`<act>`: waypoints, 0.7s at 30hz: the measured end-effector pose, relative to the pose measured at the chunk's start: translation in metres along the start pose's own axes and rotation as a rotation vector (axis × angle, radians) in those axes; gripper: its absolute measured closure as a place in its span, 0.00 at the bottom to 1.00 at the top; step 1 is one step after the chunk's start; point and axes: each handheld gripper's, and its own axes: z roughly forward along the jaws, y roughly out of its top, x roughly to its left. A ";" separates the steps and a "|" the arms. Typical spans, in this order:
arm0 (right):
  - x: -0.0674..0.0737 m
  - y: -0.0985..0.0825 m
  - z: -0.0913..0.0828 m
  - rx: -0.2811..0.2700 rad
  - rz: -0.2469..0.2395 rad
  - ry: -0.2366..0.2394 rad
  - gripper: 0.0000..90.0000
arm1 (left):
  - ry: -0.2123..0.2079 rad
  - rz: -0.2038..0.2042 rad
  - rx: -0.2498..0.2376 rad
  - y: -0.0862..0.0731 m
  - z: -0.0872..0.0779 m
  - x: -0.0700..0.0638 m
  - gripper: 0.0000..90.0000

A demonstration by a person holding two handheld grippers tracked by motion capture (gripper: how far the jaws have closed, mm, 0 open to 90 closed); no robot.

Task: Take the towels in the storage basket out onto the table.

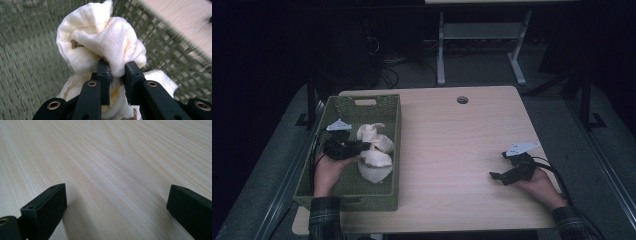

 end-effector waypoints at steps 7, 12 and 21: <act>0.000 0.000 0.000 0.000 0.000 0.000 0.03 | 0.009 0.031 -0.076 0.013 -0.016 -0.009 0.85; 0.000 0.000 0.000 0.000 0.000 0.000 0.03 | 0.002 0.042 -0.118 0.020 -0.031 -0.011 0.85; 0.000 0.000 0.000 0.000 0.002 -0.002 0.03 | -0.073 0.059 -0.207 0.036 -0.048 -0.021 0.85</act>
